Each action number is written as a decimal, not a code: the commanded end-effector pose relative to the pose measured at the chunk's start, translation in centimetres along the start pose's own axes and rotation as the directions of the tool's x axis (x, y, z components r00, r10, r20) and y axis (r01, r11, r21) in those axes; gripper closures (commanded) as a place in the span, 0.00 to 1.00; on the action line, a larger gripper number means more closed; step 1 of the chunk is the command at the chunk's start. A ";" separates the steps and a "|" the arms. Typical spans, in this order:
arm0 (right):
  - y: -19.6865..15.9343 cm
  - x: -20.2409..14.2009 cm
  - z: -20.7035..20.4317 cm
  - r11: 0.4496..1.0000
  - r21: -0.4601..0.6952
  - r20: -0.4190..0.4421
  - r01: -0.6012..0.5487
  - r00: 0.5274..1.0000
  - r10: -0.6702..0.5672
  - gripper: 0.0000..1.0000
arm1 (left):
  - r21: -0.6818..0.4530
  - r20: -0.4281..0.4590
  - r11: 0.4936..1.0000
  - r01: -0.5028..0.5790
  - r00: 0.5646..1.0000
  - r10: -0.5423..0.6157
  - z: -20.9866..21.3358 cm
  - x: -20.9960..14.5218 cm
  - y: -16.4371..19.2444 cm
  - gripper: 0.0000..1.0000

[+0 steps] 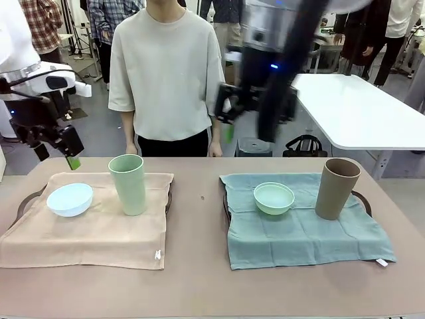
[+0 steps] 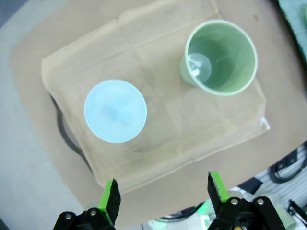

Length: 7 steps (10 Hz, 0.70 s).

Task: Set up a tray with a mat and arrange the tableware.
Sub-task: Place the Picnic Bowl and Reusable plastic cup back onto the Handle tray in front of the human's position.

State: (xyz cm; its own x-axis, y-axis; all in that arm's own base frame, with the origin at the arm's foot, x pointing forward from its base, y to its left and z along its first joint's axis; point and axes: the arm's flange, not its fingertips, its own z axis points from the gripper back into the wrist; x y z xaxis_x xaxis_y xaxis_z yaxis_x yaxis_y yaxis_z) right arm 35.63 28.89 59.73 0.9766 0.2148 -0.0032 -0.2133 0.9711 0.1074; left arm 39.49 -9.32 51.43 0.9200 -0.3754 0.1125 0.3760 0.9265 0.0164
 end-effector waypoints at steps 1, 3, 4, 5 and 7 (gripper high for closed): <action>-4.6 -6.3 -1.3 0.999 0.040 -0.028 0.019 0.999 -0.018 0.00 | -0.070 -0.034 0.997 0.028 0.999 -0.030 -1.6 -2.9 1.2 0.04; -7.8 -10.9 -0.7 0.997 0.057 -0.007 0.055 0.998 -0.055 0.00 | -0.112 -0.062 0.994 0.020 0.998 -0.027 -3.0 -4.7 2.3 0.04; -9.8 -13.5 0.5 0.993 0.087 0.035 0.074 0.996 -0.077 0.00 | -0.116 -0.034 0.993 -0.008 0.999 0.004 -1.9 -5.8 3.1 0.04; -13.2 -15.3 2.1 0.974 0.198 0.111 0.111 0.985 -0.135 0.00 | -0.156 0.014 0.988 -0.012 1.000 0.015 -0.9 -5.8 4.1 0.04; -21.0 -17.0 4.5 0.871 0.479 0.274 0.112 0.923 -0.269 0.00 | -0.335 0.118 0.942 -0.027 0.990 0.070 0.3 -4.9 6.6 0.04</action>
State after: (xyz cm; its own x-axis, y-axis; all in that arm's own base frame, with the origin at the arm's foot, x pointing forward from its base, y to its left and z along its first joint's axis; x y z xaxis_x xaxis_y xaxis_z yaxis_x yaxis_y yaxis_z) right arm 22.44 7.78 63.32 0.9862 -0.0424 0.1601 -0.0311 0.9022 0.4301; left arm 36.38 -2.07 50.96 0.9338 -0.3131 0.1732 0.3460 0.9133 -0.2150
